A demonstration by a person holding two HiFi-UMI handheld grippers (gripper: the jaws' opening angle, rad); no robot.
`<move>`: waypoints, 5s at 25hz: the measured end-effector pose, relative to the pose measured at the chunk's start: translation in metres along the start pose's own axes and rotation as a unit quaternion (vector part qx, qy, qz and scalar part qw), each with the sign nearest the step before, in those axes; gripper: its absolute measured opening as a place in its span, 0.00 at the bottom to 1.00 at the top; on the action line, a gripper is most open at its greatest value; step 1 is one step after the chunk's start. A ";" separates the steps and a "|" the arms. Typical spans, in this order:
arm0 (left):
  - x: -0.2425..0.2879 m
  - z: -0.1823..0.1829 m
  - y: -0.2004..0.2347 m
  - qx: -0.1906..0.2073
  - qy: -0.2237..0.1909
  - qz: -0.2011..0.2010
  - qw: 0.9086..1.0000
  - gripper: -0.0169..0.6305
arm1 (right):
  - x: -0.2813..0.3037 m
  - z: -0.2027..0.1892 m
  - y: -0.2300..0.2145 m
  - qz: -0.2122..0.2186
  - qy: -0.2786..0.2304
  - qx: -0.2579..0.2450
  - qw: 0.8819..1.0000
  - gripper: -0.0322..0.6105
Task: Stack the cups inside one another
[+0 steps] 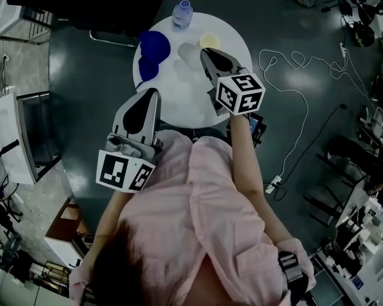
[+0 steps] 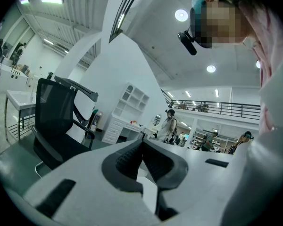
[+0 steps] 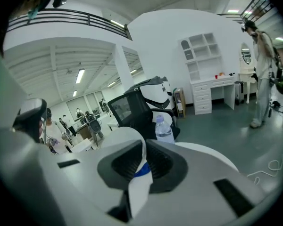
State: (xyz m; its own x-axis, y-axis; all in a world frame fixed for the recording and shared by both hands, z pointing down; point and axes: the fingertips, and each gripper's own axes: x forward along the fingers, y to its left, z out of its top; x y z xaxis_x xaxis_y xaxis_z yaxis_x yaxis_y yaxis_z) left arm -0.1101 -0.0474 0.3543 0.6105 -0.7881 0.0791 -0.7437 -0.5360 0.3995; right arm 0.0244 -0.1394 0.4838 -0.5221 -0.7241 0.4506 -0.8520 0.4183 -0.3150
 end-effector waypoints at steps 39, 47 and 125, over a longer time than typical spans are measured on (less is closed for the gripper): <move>0.006 0.000 -0.011 0.012 0.010 -0.015 1.000 0.05 | -0.101 0.025 -0.092 -0.113 -0.054 0.034 0.992 0.12; 0.007 -0.001 -0.010 0.009 0.011 -0.016 1.000 0.05 | -0.124 0.020 -0.110 -0.146 -0.026 0.005 0.989 0.12; 0.012 -0.004 0.001 -0.003 0.014 -0.005 1.000 0.05 | -0.042 0.027 -0.095 -0.059 0.067 -0.041 0.995 0.12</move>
State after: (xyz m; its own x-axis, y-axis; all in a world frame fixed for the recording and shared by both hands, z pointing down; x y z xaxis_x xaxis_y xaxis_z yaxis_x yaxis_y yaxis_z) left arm -0.1024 -0.0566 0.3590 0.6253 -0.7740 0.0998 -0.7358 -0.5421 0.4058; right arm 0.1285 -0.1632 0.4725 -0.4144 -0.6939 0.5889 -0.9051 0.3817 -0.1872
